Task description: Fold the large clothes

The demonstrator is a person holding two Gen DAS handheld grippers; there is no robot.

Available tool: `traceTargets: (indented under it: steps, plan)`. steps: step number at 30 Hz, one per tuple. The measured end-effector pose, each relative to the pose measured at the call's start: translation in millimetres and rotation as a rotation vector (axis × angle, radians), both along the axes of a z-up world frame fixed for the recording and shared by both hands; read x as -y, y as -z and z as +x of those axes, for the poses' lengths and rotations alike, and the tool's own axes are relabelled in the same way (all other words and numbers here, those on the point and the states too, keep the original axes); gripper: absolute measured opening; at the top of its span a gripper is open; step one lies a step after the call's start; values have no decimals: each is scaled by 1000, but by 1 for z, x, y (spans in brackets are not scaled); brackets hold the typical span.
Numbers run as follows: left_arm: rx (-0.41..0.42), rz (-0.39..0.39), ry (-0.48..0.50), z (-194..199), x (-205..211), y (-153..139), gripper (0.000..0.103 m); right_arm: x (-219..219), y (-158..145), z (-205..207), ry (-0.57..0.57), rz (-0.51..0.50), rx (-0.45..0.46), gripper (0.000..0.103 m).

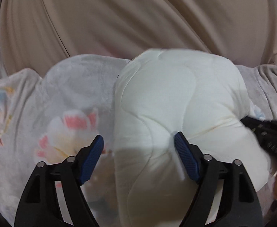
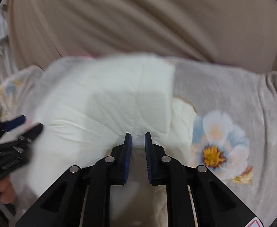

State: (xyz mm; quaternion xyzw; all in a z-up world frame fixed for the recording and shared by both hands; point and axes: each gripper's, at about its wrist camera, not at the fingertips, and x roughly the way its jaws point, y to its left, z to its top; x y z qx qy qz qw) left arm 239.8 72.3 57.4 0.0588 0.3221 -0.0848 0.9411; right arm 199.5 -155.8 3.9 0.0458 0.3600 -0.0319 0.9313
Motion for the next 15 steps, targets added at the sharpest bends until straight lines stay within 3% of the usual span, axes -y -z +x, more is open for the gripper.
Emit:
traceTargets:
  steps: [2,5,8,11,13,14,15]
  plan:
    - [-4,3,-7,1,2,4,79,12,10,2,-7,81,-10,12]
    - [5,-4,15,-7,-4,-8,75,30,-10,-8,-37,190,16,12]
    - [0,-62,50,-21,-16,-24,75,69,-28,-24,48,278,69,17]
    - [-16,-52,69,-21,-12,-25,75,104,-12,-9,121,366,-15,25]
    - [-22,-28,76,-21,-3,-19,75,107,8,10,53,455,-90,11]
    - [-24,-21,75,-21,1,-16,75,101,11,15,39,453,-104,5]
    - [-25,-17,72,-21,3,-14,75,92,9,19,32,422,-91,4]
